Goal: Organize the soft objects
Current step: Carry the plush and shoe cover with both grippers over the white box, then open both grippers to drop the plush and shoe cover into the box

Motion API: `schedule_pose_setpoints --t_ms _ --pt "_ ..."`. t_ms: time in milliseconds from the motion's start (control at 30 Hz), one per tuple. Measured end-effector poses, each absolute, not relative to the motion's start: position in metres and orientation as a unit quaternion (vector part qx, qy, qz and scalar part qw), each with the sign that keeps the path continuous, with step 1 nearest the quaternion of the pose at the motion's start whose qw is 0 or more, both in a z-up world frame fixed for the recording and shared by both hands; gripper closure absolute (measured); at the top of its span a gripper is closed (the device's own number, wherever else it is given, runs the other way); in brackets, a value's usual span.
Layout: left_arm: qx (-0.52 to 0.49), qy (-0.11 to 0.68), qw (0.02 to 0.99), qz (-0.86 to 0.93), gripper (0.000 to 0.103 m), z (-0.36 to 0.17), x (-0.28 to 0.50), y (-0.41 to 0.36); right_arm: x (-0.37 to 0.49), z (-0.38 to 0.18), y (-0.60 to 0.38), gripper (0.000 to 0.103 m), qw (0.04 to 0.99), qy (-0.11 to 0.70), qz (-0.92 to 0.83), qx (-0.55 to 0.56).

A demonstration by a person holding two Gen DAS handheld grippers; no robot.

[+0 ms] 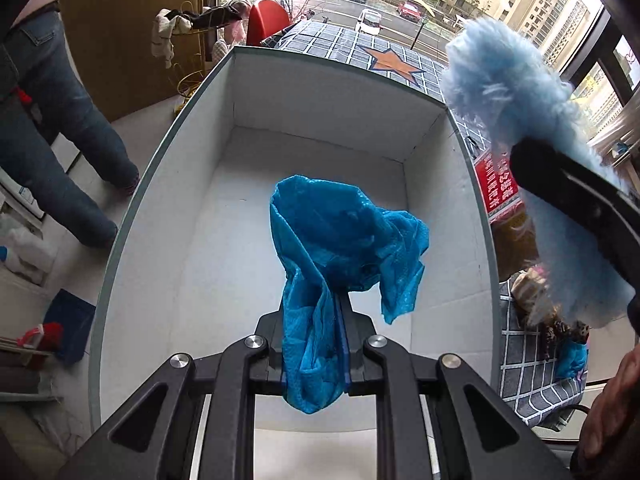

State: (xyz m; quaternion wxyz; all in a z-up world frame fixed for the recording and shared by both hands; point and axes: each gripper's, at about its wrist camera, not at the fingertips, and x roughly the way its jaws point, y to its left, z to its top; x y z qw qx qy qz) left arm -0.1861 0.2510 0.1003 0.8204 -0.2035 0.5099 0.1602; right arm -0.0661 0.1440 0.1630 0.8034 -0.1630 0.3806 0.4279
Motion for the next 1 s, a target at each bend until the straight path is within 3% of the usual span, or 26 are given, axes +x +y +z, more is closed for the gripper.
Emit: schedule_pose_setpoints --t_ms 400,500,533,600,833,967,1000 --pt "-0.199 0.511 0.82 0.162 0.083 0.097 -0.185 0.248 -0.071 0.15 0.16 0.07 0.792 0.39 0.435 -0.177" --pt "-0.197 0.512 0.82 0.166 0.075 0.097 -0.186 0.246 -0.07 0.149 0.163 0.067 0.791 0.392 0.437 -0.174" --pt "-0.198 0.512 0.819 0.167 0.068 0.096 -0.184 0.245 -0.068 0.149 0.163 0.057 0.79 0.396 0.438 -0.167" --pt "-0.195 0.511 0.82 0.168 0.064 0.097 -0.186 0.244 -0.066 0.153 0.159 0.05 0.797 0.391 0.434 -0.151" --pt "-0.182 0.491 0.836 0.164 0.035 0.105 -0.191 0.234 -0.064 0.167 0.145 0.05 0.807 0.379 0.434 -0.128" --pt "-0.181 0.461 0.857 0.143 0.029 0.117 -0.202 0.225 -0.065 0.174 0.116 0.049 0.815 0.379 0.427 -0.097" --pt "-0.183 0.454 0.862 0.134 0.024 0.118 -0.205 0.223 -0.065 0.175 0.105 0.043 0.818 0.381 0.423 -0.09"
